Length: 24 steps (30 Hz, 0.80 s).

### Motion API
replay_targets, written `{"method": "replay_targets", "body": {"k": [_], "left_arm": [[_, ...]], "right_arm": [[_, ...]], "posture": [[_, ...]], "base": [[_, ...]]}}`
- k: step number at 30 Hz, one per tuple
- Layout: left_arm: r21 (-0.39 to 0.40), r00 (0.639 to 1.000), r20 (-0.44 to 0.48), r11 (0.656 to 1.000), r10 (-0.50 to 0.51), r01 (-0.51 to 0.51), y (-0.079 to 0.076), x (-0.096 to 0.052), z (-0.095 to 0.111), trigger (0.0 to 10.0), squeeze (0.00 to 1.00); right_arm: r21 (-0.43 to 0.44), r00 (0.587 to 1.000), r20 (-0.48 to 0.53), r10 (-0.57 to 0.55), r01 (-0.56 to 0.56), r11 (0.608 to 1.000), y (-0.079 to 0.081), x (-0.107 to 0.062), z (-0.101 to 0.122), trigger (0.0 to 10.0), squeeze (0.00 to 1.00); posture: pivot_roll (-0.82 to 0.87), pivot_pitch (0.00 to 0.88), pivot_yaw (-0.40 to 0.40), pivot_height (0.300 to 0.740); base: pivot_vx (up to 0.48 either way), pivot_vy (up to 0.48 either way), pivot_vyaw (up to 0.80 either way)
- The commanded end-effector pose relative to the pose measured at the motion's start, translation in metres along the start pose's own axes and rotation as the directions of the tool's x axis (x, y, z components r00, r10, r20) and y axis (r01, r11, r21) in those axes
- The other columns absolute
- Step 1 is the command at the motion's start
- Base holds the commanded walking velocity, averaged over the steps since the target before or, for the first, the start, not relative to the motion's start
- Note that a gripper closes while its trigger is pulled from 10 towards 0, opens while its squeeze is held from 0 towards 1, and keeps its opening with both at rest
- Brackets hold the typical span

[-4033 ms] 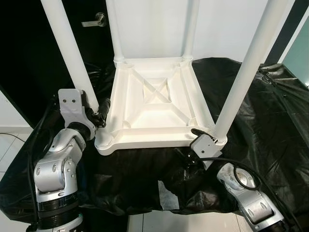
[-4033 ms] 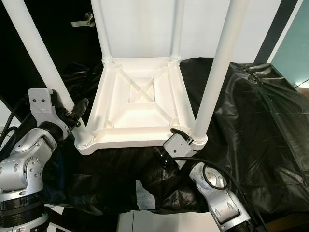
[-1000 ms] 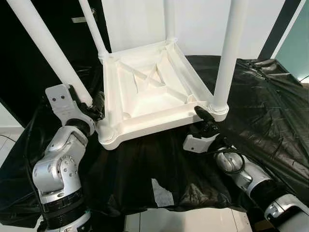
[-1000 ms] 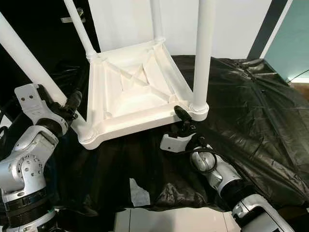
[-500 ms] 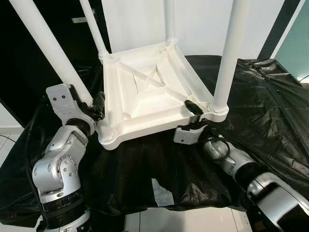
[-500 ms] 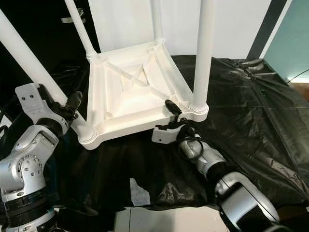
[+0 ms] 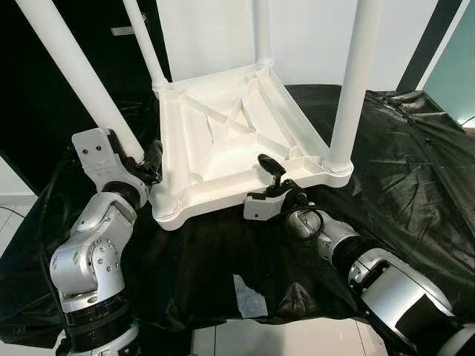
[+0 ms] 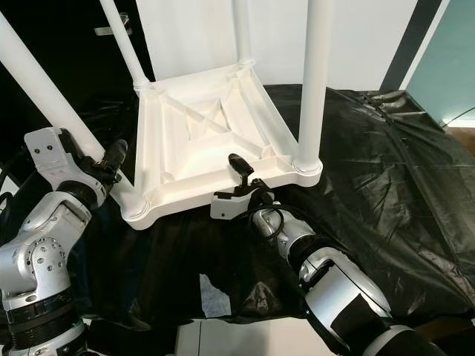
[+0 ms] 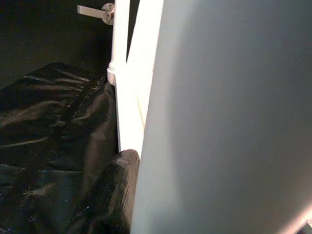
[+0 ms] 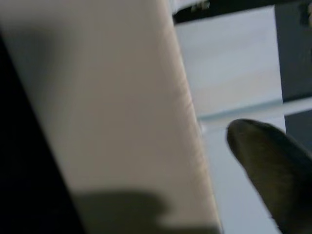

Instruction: Building children table

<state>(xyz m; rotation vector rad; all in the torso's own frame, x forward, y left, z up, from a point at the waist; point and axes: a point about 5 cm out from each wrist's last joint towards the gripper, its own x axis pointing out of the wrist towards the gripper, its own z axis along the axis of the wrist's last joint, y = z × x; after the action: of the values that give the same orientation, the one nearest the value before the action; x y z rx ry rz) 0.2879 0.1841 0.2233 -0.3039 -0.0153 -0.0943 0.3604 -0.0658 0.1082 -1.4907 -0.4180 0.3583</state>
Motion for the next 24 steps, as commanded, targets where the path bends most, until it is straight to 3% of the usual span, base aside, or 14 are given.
{"method": "replay_targets", "body": {"k": [1, 2, 4, 5, 12, 13, 14, 15, 17, 18, 24], "left_arm": [[-0.082, 0.998, -0.042, 0.995, -0.054, 0.051, -0.005, -0.001, -0.009, 10.0, 0.0], [-0.08, 0.997, -0.043, 0.995, -0.058, 0.054, -0.005, -0.001, -0.009, 10.0, 0.0], [-0.079, 0.997, -0.043, 0.995, -0.06, 0.056, -0.006, -0.002, -0.009, 10.0, 0.0], [-0.077, 0.997, -0.045, 0.995, -0.064, 0.06, -0.006, -0.002, -0.009, 10.0, 0.0], [-0.055, 0.995, -0.055, 0.995, -0.086, 0.083, -0.008, -0.002, -0.009, 10.0, 0.0], [-0.049, 0.994, -0.056, 0.995, -0.089, 0.086, -0.008, -0.003, -0.009, 10.0, 0.0], [-0.045, 0.994, -0.057, 0.995, -0.09, 0.088, -0.008, -0.003, -0.009, 10.0, 0.0], [0.003, 0.992, -0.063, 0.994, -0.105, 0.105, -0.007, -0.004, -0.009, 10.0, 0.0], [0.04, 0.991, -0.069, 0.992, -0.116, 0.119, -0.007, -0.005, -0.009, 10.0, 0.0], [0.086, 0.987, -0.075, 0.985, -0.142, 0.148, -0.005, -0.007, -0.008, 10.0, 1.0], [0.183, 0.966, -0.104, 0.951, -0.235, 0.251, 0.004, -0.016, 0.002, 10.0, 1.0]], "right_arm": [[0.006, 0.999, -0.034, 0.001, -0.001, 1.0, 0.0, 0.0, -0.005, 3.6, 0.0], [0.006, 0.998, -0.064, 0.003, -0.002, 1.0, 0.0, 0.0, -0.008, 1.5, 0.0], [0.01, 0.996, -0.091, 0.001, 0.0, 1.0, 0.0, 0.0, -0.012, 1.6, 0.0], [0.01, 0.992, -0.127, -0.018, 0.019, 1.0, -0.003, 0.0, -0.017, 0.0, 0.0], [0.051, 0.974, -0.205, -0.093, 0.106, 0.993, -0.011, 0.001, -0.026, 0.0, 0.0], [0.051, 0.972, -0.206, -0.116, 0.129, 0.99, -0.012, 0.002, -0.024, 1.9, 0.0], [0.052, 0.97, -0.207, -0.131, 0.144, 0.988, -0.013, 0.002, -0.023, 1.9, 0.0], [0.058, 0.968, -0.202, -0.149, 0.164, 0.985, -0.013, 0.002, -0.019, 4.8, 0.0], [0.063, 0.967, -0.198, -0.161, 0.176, 0.982, -0.013, 0.002, -0.016, 4.8, 0.0], [0.082, 0.961, -0.203, -0.188, 0.208, 0.975, -0.012, 0.001, -0.012, 10.0, 0.0], [0.118, 0.946, -0.21, -0.247, 0.275, 0.954, -0.007, -0.005, 0.0, 10.0, 0.0]], "posture": [[0.13, 0.0, -0.059, 0.74], [0.13, 0.0, -0.058, 0.74], [0.13, 0.0, -0.056, 0.74], [0.12, 0.0, -0.054, 0.74], [0.12, 0.0, -0.056, 0.74], [0.12, 0.0, -0.056, 0.74], [0.12, 0.0, -0.056, 0.74], [0.12, 0.0, -0.058, 0.74], [0.12, 0.0, -0.058, 0.74], [0.12, 0.0, -0.057, 0.74], [0.11, 0.0, -0.051, 0.74]], "base": [[0.0, 0.0, 0.0], [0.0, 0.0, 0.0], [0.0, 0.0, 0.0], [0.0, 0.0, 0.0], [0.0, 0.0, 0.0], [0.0, 0.0, 0.0], [0.0, 0.0, 0.0], [0.0, 0.0, 0.0], [0.0, 0.0, 0.0], [0.0, 0.0, 0.0], [0.0, 0.0, 0.0]]}}
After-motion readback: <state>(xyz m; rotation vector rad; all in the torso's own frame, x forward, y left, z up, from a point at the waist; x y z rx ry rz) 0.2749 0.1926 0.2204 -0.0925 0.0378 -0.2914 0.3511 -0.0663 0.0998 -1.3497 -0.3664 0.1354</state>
